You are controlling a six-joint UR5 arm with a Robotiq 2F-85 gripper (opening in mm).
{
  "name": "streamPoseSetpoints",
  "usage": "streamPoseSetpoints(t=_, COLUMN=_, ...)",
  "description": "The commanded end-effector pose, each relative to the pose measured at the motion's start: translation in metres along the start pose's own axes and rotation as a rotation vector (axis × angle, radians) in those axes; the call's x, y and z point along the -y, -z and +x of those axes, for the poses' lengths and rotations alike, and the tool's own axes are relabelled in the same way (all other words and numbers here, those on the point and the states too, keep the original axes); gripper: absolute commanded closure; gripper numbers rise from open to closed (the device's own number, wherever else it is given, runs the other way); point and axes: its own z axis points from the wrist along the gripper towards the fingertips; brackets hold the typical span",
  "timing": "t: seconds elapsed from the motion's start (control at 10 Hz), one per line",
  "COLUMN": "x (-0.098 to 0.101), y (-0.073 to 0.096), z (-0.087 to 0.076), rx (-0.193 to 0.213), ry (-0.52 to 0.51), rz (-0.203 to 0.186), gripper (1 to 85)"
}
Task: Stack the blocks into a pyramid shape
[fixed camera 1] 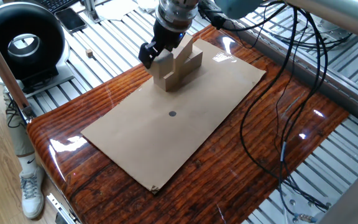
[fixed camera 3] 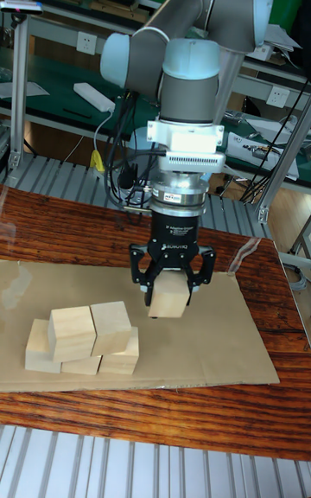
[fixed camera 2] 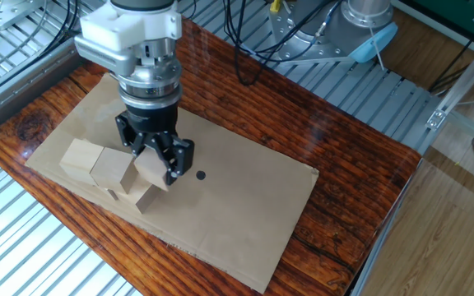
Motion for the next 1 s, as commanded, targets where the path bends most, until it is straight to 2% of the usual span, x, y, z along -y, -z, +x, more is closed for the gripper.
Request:
streamPoseSetpoints(t=0.0, x=0.012, y=0.015, z=0.0, rx=-0.002, ry=-0.023, rz=0.045, gripper=84.7)
streamPoseSetpoints(t=0.1, x=0.004, y=0.041, z=0.004, rx=-0.021, ry=-0.043, rz=0.014, gripper=84.7)
streamPoseSetpoints(t=0.2, x=-0.007, y=0.061, z=0.005, rx=-0.037, ry=-0.082, rz=-0.05, gripper=84.7)
streamPoseSetpoints(t=0.3, x=-0.005, y=0.076, z=0.007, rx=-0.048, ry=-0.078, rz=-0.065, gripper=84.7)
streamPoseSetpoints(t=0.4, x=0.02, y=0.083, z=0.006, rx=-0.049, ry=0.007, rz=0.004, gripper=84.7)
streamPoseSetpoints(t=0.5, x=0.038, y=0.087, z=0.001, rx=-0.044, ry=0.052, rz=0.045, gripper=84.7)
streamPoseSetpoints(t=0.7, x=0.05, y=0.087, z=-0.004, rx=-0.042, ry=0.084, rz=0.053, gripper=84.7)
streamPoseSetpoints(t=0.9, x=0.065, y=0.077, z=-0.004, rx=-0.061, ry=0.143, rz=0.081, gripper=84.7)
